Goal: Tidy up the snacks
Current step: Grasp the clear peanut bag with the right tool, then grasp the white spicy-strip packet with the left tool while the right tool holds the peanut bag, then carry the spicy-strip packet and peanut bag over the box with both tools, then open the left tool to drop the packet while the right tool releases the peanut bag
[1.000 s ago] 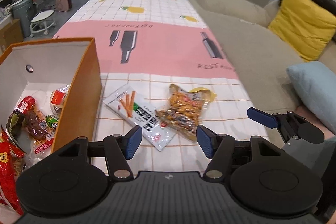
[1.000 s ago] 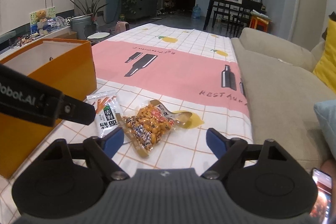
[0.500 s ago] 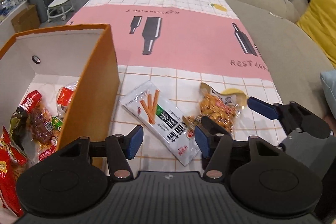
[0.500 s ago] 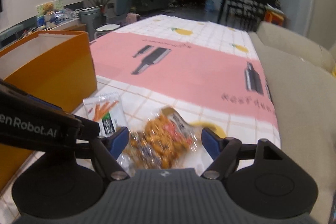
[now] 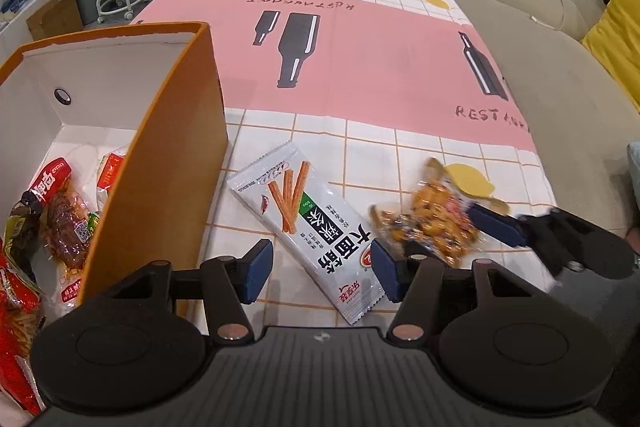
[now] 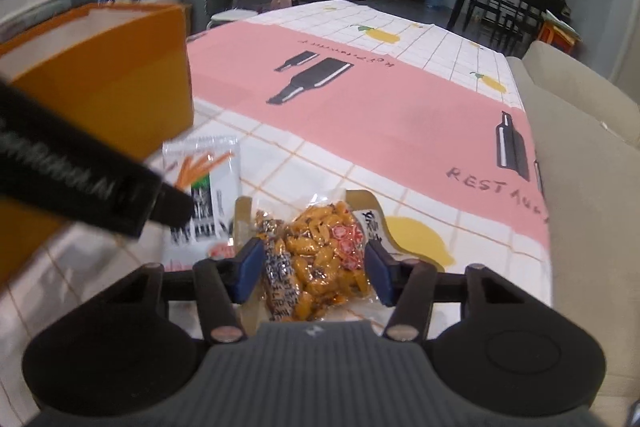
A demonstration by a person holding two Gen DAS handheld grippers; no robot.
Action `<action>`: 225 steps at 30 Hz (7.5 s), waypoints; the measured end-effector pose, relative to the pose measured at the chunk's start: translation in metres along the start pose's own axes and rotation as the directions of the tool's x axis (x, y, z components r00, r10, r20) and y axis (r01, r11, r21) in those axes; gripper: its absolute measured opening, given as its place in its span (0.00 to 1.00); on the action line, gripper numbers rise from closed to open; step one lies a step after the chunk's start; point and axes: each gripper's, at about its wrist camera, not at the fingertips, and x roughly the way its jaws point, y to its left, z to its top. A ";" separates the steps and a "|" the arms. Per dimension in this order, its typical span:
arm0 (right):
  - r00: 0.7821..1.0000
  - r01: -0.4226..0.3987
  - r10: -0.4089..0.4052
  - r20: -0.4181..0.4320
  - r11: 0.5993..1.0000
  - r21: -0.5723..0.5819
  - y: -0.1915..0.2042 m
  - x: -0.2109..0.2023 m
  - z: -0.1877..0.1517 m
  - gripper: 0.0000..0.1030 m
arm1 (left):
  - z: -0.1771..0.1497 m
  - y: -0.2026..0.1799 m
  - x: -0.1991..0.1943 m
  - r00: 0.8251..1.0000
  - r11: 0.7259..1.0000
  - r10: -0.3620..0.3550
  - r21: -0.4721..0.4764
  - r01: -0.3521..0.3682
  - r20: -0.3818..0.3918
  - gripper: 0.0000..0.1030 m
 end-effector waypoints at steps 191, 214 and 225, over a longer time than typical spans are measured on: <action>0.977 -0.197 0.201 0.068 0.979 -0.052 0.143 -0.141 0.131 0.68 | 0.032 0.148 -0.164 0.973 0.998 -0.042 0.053 0.031 0.227 0.52; 0.969 -0.184 0.088 -0.229 0.880 -0.439 0.234 -0.003 0.155 0.67 | 0.039 0.192 -0.043 0.995 0.973 0.095 0.214 -0.090 -0.010 0.51; 0.972 -0.170 0.052 -0.231 0.833 -0.527 0.243 0.001 0.132 0.69 | 0.030 0.191 -0.029 0.989 0.951 0.147 0.279 -0.133 -0.029 0.58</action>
